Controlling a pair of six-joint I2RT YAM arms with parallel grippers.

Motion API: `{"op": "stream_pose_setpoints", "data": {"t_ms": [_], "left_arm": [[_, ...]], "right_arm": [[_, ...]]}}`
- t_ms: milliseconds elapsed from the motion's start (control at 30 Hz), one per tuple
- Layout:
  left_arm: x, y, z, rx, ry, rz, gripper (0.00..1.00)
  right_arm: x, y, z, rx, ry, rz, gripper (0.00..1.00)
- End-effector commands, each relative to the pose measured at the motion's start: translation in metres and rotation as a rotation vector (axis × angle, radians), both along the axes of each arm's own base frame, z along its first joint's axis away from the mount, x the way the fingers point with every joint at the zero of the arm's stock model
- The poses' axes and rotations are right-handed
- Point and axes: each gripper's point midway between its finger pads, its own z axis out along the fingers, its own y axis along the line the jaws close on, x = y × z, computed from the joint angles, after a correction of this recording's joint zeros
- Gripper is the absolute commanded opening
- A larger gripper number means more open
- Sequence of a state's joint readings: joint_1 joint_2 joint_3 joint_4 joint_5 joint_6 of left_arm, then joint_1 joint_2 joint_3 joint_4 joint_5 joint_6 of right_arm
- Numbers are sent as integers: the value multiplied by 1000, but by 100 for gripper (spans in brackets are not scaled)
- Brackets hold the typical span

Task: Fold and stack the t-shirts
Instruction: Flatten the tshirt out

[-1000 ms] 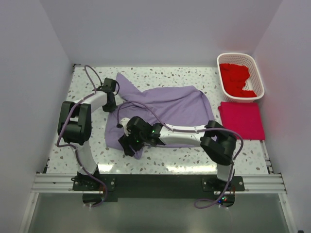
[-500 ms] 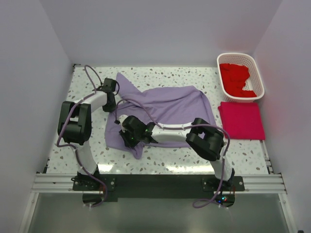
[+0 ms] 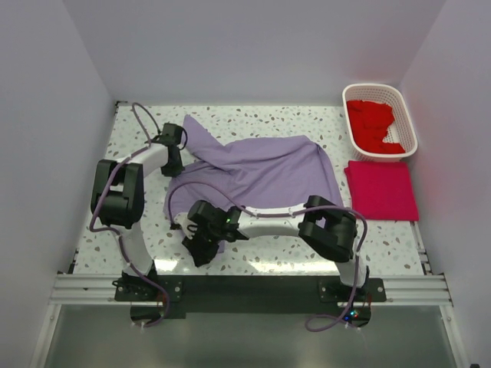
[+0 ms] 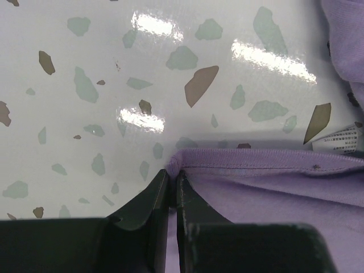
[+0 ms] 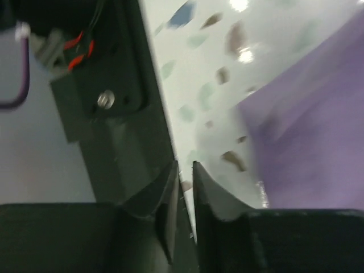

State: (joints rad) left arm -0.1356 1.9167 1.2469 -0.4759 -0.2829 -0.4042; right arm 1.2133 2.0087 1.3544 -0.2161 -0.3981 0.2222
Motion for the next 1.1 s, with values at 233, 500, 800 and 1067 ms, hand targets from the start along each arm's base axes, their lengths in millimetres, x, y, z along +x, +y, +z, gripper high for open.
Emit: {"op": "stream_pose_setpoints", "data": {"t_ms": [233, 500, 800, 1067], "left_arm": [[-3, 18, -17, 30, 44, 43, 6], [15, 46, -11, -35, -11, 160, 18], [19, 71, 31, -27, -85, 209, 51], [-37, 34, 106, -105, -279, 117, 75]], "right_arm": [[-29, -43, 33, -96, -90, 115, 55], [96, -124, 54, -160, -207, -414, 63], [181, -271, 56, -308, -264, -994, 68], [175, -313, 24, -361, -177, -1110, 70]]}}
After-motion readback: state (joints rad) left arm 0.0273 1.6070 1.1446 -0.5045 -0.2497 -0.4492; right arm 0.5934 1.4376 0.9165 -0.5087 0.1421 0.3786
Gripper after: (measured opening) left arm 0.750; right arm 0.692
